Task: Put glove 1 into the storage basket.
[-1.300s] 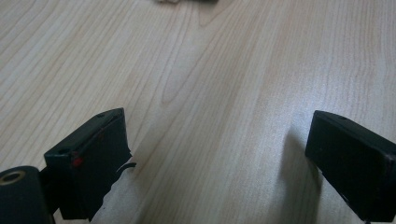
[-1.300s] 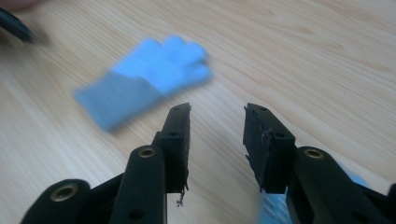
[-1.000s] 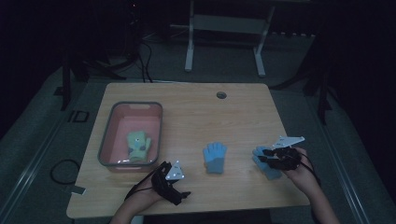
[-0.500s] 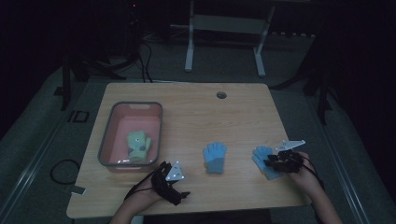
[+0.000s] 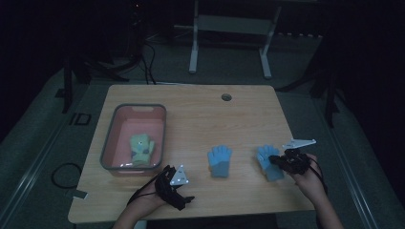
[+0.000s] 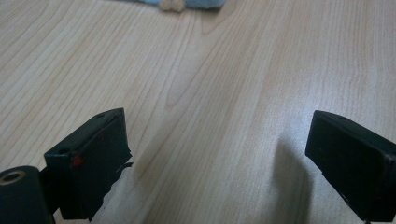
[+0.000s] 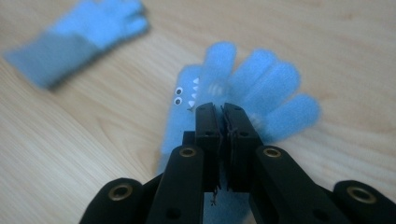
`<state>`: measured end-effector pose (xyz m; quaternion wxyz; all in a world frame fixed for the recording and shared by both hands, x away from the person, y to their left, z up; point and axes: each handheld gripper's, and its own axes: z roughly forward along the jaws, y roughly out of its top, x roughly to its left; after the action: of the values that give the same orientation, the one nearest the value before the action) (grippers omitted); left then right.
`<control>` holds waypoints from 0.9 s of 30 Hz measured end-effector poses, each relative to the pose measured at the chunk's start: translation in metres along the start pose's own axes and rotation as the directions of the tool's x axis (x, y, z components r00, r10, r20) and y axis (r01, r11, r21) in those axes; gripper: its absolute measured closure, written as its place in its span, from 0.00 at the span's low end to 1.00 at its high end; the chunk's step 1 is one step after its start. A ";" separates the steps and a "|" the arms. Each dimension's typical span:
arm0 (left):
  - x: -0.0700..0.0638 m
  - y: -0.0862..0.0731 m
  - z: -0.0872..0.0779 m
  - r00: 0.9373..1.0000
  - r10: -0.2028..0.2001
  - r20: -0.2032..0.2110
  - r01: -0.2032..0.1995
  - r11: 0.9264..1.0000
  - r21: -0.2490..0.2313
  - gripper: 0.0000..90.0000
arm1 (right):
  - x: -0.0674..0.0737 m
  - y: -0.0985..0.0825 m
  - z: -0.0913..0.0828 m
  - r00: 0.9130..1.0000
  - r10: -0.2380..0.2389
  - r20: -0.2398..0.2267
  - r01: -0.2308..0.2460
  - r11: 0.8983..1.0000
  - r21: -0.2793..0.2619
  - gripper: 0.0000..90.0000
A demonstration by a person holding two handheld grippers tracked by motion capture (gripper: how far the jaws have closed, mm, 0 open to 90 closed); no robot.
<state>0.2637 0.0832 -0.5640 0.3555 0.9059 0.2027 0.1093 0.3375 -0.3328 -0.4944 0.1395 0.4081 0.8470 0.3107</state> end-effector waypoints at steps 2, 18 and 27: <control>0.000 0.000 0.000 1.000 -0.001 0.000 0.001 1.000 -0.001 0.07 | 0.007 0.008 -0.004 1.000 0.021 0.005 -0.021 0.999 -0.024 0.95; -0.001 0.000 -0.001 1.000 0.010 0.004 -0.010 1.000 -0.006 0.07 | 0.038 0.028 0.013 0.974 0.202 0.100 -0.196 0.979 -0.061 0.95; -0.002 0.001 -0.001 1.000 0.027 0.013 -0.027 1.000 0.003 0.07 | 0.047 0.017 0.048 0.961 0.246 0.127 -0.245 0.969 -0.023 0.95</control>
<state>0.2615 0.0822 -0.5628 0.3536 0.9099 0.1884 0.1077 0.3420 -0.2686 -0.5192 0.1558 0.5288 0.7779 0.3015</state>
